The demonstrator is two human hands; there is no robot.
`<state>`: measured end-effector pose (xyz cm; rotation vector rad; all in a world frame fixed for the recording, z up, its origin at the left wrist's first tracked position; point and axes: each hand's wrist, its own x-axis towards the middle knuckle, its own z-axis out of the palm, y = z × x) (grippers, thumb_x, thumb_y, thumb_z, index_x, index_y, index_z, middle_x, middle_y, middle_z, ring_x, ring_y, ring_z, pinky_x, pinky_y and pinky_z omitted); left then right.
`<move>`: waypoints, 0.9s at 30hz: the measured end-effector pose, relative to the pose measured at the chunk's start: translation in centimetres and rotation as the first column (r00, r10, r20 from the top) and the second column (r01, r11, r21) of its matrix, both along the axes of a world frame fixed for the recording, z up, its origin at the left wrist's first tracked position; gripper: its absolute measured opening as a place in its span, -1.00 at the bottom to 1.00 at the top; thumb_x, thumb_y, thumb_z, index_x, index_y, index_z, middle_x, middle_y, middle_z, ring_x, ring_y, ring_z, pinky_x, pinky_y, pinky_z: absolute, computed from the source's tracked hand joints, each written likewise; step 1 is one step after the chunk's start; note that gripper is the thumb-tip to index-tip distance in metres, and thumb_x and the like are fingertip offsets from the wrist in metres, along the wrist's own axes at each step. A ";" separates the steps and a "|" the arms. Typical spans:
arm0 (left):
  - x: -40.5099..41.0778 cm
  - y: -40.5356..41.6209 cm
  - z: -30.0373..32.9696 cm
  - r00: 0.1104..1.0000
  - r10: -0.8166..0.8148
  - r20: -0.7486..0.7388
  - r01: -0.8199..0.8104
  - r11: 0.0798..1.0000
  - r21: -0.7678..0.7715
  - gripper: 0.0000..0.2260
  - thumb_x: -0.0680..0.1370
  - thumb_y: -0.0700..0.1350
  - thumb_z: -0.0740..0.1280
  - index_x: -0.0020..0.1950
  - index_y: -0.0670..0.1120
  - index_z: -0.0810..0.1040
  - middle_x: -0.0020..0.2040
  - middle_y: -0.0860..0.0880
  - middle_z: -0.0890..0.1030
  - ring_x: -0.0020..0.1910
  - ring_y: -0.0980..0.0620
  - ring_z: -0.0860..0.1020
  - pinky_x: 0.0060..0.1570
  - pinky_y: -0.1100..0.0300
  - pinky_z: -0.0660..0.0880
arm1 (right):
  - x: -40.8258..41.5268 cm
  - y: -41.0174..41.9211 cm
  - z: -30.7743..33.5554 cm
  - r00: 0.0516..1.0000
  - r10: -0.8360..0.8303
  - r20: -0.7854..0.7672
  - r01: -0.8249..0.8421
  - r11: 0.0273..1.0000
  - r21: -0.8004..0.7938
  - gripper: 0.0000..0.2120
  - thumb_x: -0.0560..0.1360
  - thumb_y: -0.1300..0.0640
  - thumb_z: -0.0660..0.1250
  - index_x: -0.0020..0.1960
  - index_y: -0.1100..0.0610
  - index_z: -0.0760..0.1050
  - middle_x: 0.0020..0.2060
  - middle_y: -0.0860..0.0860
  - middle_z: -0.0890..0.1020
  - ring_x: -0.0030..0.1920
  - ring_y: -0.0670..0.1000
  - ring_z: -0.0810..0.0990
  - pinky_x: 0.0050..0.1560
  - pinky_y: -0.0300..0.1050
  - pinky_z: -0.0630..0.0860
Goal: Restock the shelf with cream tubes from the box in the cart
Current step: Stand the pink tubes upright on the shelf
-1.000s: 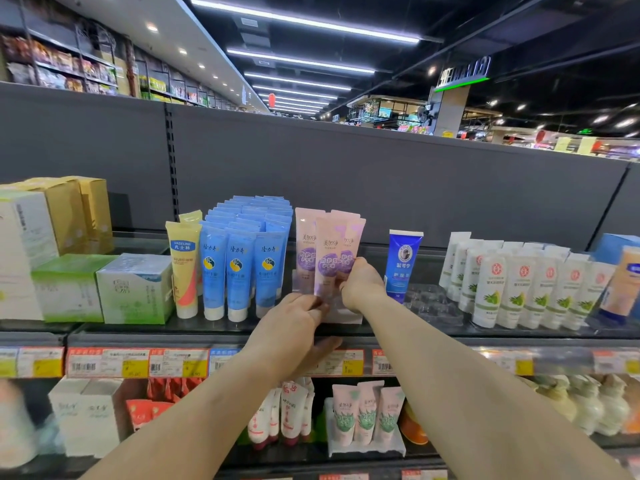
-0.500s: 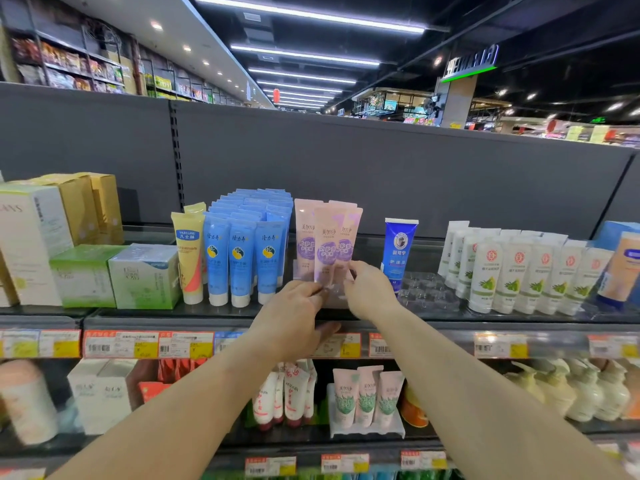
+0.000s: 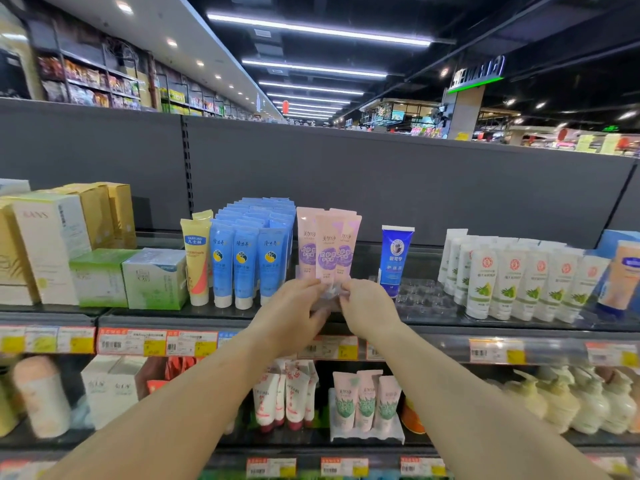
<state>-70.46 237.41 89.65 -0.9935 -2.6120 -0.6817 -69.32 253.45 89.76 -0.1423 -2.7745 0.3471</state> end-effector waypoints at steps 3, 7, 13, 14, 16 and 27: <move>0.8 -1.5 0.2 0.998 0.013 -0.054 -0.008 0.996 0.084 -0.70 0.62 -0.05 0.23 0.34 -0.03 0.48 0.31 0.03 0.53 0.31 0.07 0.42 0.35 0.15 0.33 | 0.2 -0.8 -0.1 0.998 -0.033 -0.058 0.034 0.999 0.016 -0.83 0.58 0.03 0.28 0.14 0.06 0.50 0.00 0.01 0.60 -0.03 -0.01 0.56 -0.08 -0.13 0.52; 1.4 -4.9 -0.6 0.998 0.028 -0.050 -0.024 0.997 0.073 -0.73 0.63 -0.04 0.19 0.25 -0.11 0.54 0.19 -0.02 0.59 0.23 0.00 0.47 0.24 0.07 0.41 | 1.2 -3.5 -0.3 0.994 -0.009 -0.112 0.003 0.999 -0.053 -0.74 0.60 -0.01 0.18 0.15 0.05 0.57 0.04 0.06 0.59 0.01 0.09 0.55 -0.09 -0.08 0.43; 2.2 -15.2 -2.8 0.995 0.088 -0.038 -0.088 0.996 0.006 -0.69 0.64 -0.01 0.13 0.25 -0.10 0.55 0.20 -0.06 0.60 0.23 -0.06 0.48 0.23 0.03 0.42 | 4.0 -13.0 -1.1 0.961 0.145 -0.234 -0.143 0.989 0.025 -0.76 0.57 0.03 0.25 -0.03 0.08 0.67 -0.15 0.02 0.68 -0.06 0.09 0.58 -0.07 -0.07 0.46; 2.3 -17.7 -3.2 0.994 0.102 -0.041 -0.103 0.995 -0.010 -0.66 0.63 0.00 0.11 0.25 -0.11 0.55 0.20 -0.07 0.61 0.23 -0.08 0.50 0.23 0.05 0.42 | 4.3 -15.5 -1.6 0.954 0.178 -0.240 -0.175 0.984 0.035 -0.77 0.55 0.02 0.27 -0.04 0.08 0.68 -0.16 0.02 0.69 -0.07 0.10 0.59 -0.08 -0.05 0.49; 2.6 -23.3 -4.2 0.992 0.118 -0.041 -0.120 0.991 -0.055 -0.62 0.59 0.02 0.07 0.26 -0.08 0.55 0.17 -0.07 0.63 0.20 -0.10 0.53 0.17 0.05 0.45 | 4.5 -21.3 -3.2 0.942 0.243 -0.230 -0.238 0.970 0.048 -0.76 0.52 0.00 0.28 -0.06 0.06 0.69 -0.15 0.02 0.70 -0.06 0.14 0.59 -0.06 0.02 0.54; 5.5 -59.0 -13.9 0.889 0.457 0.031 -0.420 0.839 -0.346 -0.37 0.52 0.21 -0.11 0.33 -0.06 0.53 0.35 -0.10 0.52 0.35 -0.18 0.45 0.33 -0.11 0.37 | 2.9 -56.2 -15.6 0.857 0.442 0.266 -0.448 0.893 -0.041 -0.55 0.63 -0.09 0.07 0.48 0.02 0.28 0.44 -0.02 0.34 0.48 0.10 0.18 0.42 0.09 0.19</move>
